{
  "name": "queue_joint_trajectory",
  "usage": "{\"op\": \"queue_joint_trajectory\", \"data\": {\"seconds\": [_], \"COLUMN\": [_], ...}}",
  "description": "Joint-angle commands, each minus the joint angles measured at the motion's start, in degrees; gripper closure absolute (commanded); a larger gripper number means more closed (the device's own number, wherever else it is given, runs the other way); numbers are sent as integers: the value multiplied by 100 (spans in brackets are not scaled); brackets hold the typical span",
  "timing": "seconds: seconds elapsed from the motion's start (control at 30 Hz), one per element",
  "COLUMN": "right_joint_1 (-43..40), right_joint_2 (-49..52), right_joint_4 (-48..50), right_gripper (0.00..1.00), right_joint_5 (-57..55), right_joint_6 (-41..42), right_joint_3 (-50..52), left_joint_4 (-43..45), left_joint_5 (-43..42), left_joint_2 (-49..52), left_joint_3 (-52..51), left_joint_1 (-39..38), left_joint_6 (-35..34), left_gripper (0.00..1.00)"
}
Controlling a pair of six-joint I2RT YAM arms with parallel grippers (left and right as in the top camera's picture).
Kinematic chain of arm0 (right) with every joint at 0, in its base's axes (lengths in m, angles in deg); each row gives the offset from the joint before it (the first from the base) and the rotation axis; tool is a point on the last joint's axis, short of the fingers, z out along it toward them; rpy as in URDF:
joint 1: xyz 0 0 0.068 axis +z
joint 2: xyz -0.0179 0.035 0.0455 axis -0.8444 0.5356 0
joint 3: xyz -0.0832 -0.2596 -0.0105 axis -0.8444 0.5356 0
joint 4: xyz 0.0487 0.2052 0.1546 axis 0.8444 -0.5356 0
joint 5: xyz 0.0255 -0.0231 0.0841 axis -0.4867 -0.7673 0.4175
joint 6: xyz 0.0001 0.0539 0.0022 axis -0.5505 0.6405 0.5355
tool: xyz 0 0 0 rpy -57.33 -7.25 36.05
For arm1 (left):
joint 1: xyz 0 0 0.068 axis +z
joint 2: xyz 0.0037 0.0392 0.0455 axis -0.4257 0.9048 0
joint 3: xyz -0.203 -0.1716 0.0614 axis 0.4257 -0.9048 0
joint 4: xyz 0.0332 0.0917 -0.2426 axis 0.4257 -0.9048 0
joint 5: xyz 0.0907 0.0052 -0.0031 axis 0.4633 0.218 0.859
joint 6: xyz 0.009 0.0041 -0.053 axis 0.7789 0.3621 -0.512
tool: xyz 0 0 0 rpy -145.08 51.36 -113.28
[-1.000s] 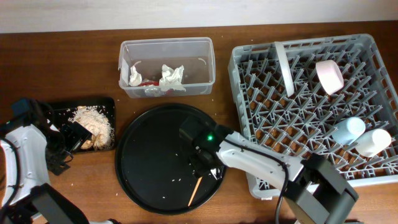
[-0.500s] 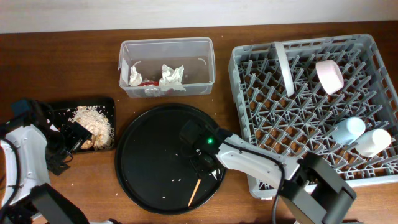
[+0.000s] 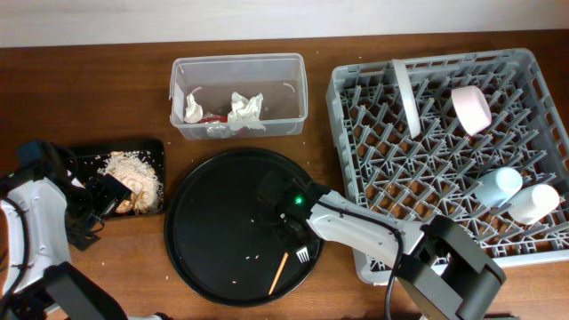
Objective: Sort waste into correct bins and load items into the dishwasher rack
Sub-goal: 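Reach the right gripper to the round tray and grasp the white fork, then carry the white fork to the rack and release it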
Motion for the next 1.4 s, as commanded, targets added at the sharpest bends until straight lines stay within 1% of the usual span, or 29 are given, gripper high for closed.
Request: {"op": "queue_joint_trajectory", "data": {"seconds": [0.0, 0.03, 0.07, 0.1, 0.13, 0.17, 0.2, 0.3, 0.33, 0.53, 0.6, 0.67, 0.73, 0.77, 0.8, 0.87, 0.97, 1.0, 1.17, 1.27, 1.3, 1.37], "right_joint_1": [-7, -7, -7, -7, -7, -7, -7, -7, -7, -7, -7, -7, -7, -7, -7, -7, -7, -7, -7, -17, -109, -417], "right_joint_2": [33, 31, 31, 31, 31, 31, 31, 74, 151, 682, 726, 726, 726, 726, 726, 726, 723, 723, 717, 643, 509, 138], "right_joint_4": [-337, -380, -385, -387, -367, -304, -192, 173, 354, 450, 455, 457, 444, 439, 424, 393, 286, 201, -450, -1051, -1213, -1399], "right_gripper": [96, 96, 92, 79, 63, 42, 37, 37, 37, 36, 38, 57, 58, 62, 63, 78, 93, 96, 96, 96, 96, 96], "right_joint_5": [-9, 87, 192, 203, 201, 177, 101, -243, -315, -313, -310, -310, -308, -286, -286, -286, -269, -271, -273, -345, -358, -356], "right_joint_6": [44, 39, 42, 44, 42, 42, 39, 28, -118, -129, -129, -129, -127, -127, -127, -107, -105, -105, -107, -109, -107, -105], "right_joint_3": [-321, -398, -426, -446, -481, -522, -535, -531, -529, -511, -511, -511, -511, -511, -511, -511, -533, -577, -1200, -2039, -2319, -2546], "left_joint_4": [-7, -7, -9, -9, -9, -11, -11, -26, -28, -31, -31, -31, -31, -31, -31, -31, -31, -31, -31, -28, -28, -28], "left_joint_5": [26, 26, 26, 26, 26, 26, 26, 26, 26, 26, 26, 26, 26, 26, 26, 26, 26, 26, 26, 26, 26, 26], "left_joint_2": [-94, -94, -94, -94, -94, -94, -94, -94, -94, -94, -94, -94, -94, -94, -94, -94, -94, -94, -94, -94, -94, -94], "left_joint_3": [50, 50, 50, 50, 50, 50, 50, 50, 50, 50, 50, 50, 50, 50, 50, 50, 50, 50, 50, 50, 50, 50], "left_joint_1": [-2, -4, -2, -2, -2, -2, -2, -2, -2, -4, -2, -2, -2, -2, -2, -2, -2, -2, -2, -2, -2, -2], "left_joint_6": [90, 92, 90, 92, 92, 92, 90, 92, 92, 92, 92, 92, 92, 92, 92, 92, 92, 92, 92, 92, 92, 92], "left_gripper": [1, 1, 1, 1, 1, 1, 0, 1, 1, 1, 1, 1, 1, 1, 1, 1, 1, 1, 1, 1, 0, 1]}}
